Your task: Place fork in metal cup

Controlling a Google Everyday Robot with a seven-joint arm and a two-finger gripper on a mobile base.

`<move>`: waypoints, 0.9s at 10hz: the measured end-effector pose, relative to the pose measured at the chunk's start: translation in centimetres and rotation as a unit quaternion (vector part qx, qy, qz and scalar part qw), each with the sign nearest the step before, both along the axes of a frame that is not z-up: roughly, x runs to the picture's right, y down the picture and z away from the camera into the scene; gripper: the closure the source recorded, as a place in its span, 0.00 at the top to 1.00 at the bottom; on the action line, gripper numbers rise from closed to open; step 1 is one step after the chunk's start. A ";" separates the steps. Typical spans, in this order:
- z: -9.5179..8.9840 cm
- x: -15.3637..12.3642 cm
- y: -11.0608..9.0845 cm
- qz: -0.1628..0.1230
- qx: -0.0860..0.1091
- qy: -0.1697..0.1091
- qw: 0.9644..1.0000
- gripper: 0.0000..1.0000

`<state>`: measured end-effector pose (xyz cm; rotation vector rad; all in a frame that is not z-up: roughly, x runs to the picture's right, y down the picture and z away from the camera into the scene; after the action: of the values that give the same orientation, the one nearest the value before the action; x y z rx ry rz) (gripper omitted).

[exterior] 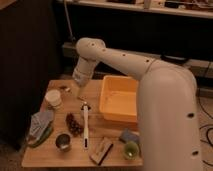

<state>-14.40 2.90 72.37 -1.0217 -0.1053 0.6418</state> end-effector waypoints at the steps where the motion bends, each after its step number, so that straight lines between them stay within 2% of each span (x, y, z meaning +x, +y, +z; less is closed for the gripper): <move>1: -0.9 0.8 0.9 -0.008 -0.012 0.000 1.000 0.00; 9: -0.9 0.4 1.3 -0.010 -0.016 -0.007 1.000 0.00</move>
<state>-13.98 4.22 71.44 -1.0567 -0.0976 0.6199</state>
